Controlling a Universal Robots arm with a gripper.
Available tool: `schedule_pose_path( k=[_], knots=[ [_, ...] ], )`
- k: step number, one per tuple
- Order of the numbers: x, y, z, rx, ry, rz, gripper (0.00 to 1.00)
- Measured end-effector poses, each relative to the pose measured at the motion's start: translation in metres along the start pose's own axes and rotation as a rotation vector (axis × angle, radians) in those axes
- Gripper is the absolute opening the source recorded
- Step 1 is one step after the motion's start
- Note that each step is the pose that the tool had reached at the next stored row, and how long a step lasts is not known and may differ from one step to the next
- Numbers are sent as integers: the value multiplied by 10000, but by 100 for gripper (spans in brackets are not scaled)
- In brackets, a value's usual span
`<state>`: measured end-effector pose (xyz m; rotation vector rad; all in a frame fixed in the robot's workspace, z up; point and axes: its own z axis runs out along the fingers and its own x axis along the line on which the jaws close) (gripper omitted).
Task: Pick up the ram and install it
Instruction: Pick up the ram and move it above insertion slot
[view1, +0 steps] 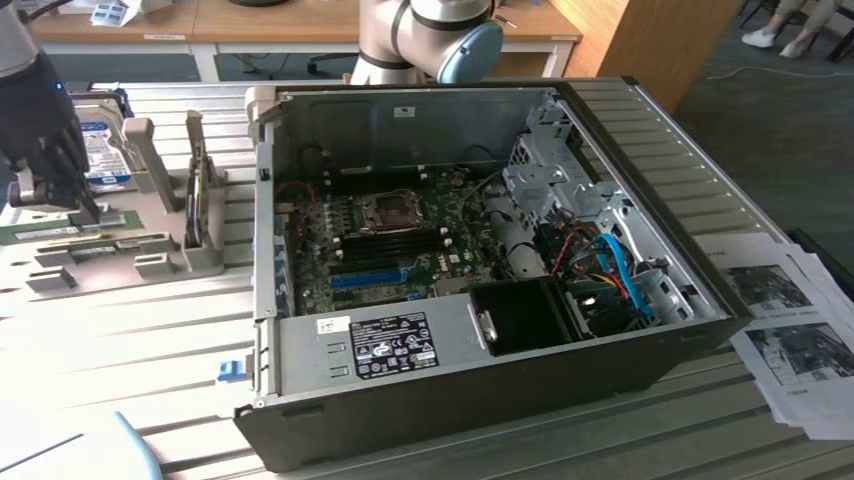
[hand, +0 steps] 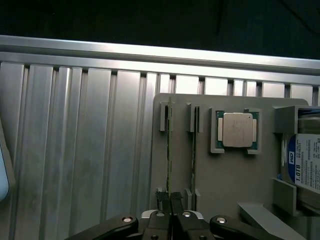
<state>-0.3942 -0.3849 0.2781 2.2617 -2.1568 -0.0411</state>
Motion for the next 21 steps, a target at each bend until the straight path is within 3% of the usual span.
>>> schedule_pose_path(
  k=[21],
  knots=[
    [-2,8,-275,1,0,0,11]
  ],
)
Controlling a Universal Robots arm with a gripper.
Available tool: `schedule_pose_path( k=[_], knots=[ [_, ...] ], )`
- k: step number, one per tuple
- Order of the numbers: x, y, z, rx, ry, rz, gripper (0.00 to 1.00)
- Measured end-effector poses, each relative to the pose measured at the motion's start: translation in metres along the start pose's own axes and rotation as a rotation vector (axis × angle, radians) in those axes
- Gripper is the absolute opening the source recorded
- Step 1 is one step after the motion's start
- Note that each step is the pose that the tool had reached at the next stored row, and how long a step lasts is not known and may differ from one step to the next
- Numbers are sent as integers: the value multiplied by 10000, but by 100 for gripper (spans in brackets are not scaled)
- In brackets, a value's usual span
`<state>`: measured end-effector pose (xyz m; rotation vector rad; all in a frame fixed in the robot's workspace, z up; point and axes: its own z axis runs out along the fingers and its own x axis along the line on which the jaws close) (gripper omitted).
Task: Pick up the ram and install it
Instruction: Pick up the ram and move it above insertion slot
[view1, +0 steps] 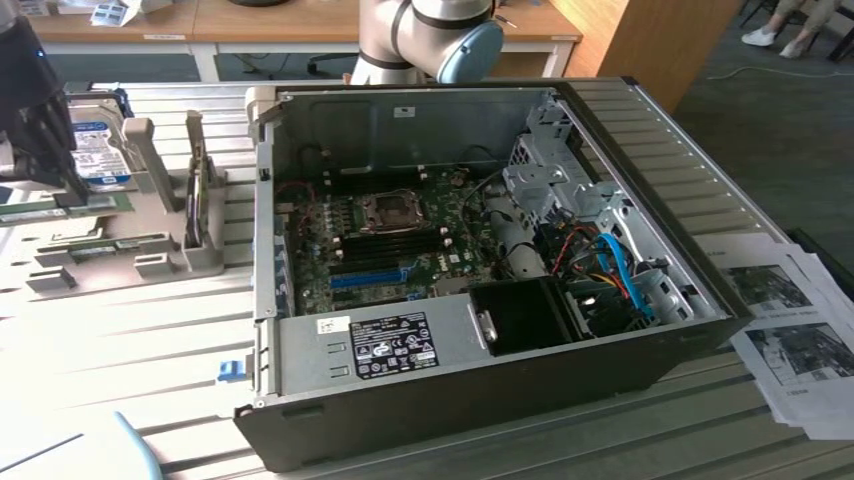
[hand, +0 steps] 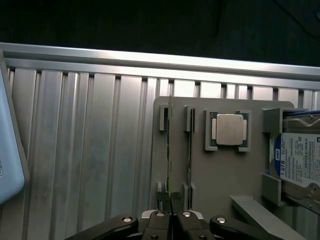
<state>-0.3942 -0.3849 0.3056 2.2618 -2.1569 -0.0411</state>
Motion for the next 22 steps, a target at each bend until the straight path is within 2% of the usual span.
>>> schedule_pose_path(
  k=[22],
  knots=[
    [-2,6,-194,1,-4,151,11]
  ],
)
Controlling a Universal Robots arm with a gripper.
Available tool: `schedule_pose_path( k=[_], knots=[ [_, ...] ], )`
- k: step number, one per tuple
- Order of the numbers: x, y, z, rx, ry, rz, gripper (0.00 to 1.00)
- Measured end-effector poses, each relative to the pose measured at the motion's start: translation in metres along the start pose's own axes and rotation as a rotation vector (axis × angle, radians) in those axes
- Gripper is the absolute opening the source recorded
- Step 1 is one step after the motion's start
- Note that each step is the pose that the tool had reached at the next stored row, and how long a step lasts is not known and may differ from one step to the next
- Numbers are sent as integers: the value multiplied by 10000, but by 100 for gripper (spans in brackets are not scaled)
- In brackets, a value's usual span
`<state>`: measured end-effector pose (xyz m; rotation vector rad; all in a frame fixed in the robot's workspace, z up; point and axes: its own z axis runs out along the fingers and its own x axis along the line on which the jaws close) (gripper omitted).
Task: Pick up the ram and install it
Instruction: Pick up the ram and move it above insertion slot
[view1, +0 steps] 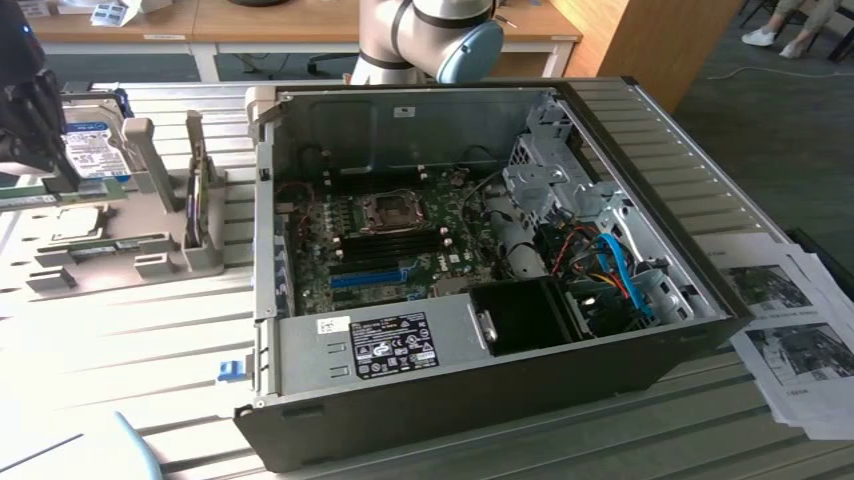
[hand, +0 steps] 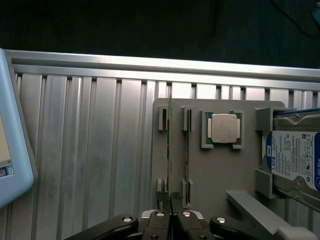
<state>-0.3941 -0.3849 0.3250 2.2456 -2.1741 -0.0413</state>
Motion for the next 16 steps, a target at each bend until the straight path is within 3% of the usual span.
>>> schedule_pose_path(
  k=[16],
  knots=[
    [-1,5,-158,1,-4,117,11]
  ],
)
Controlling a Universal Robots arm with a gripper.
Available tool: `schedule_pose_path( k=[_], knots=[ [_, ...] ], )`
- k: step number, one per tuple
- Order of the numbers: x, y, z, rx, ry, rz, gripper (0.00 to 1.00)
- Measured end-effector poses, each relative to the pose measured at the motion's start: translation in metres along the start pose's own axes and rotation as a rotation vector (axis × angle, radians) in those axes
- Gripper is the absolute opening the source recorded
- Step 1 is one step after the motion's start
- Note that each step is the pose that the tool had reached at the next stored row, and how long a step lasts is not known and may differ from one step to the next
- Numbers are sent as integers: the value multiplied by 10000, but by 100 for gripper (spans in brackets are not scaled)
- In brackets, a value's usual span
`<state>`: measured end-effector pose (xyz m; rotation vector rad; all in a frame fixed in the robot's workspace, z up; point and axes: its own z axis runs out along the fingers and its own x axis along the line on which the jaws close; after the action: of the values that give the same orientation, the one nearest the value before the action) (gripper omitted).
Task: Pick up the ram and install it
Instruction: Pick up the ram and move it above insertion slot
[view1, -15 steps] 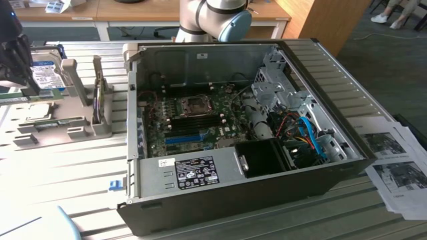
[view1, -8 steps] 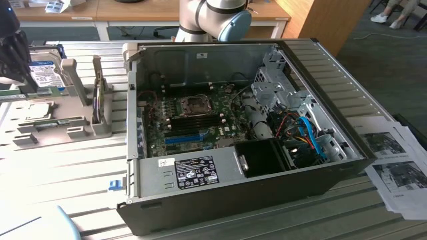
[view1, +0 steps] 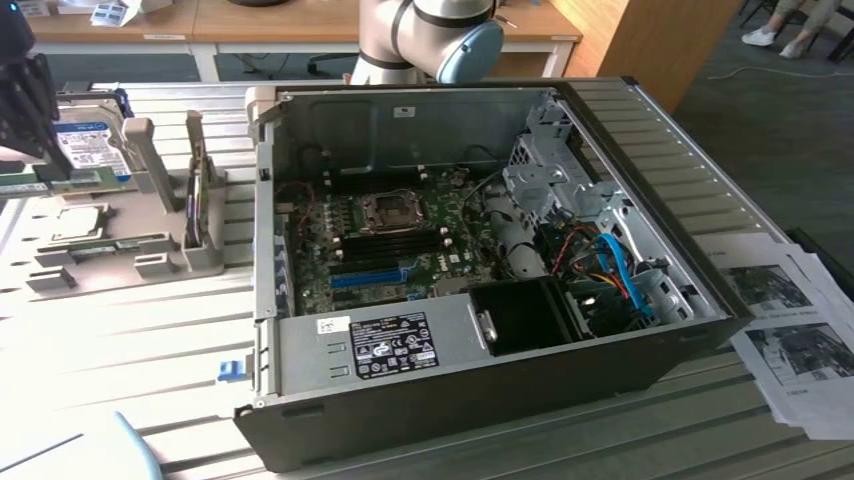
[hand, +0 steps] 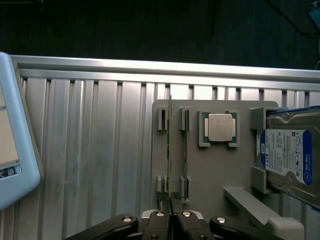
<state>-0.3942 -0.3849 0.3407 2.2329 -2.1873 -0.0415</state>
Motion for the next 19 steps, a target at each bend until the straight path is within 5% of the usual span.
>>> schedule_pose_path(
  k=[19],
  knots=[
    [-1,6,-187,2,-3,100,11]
  ],
)
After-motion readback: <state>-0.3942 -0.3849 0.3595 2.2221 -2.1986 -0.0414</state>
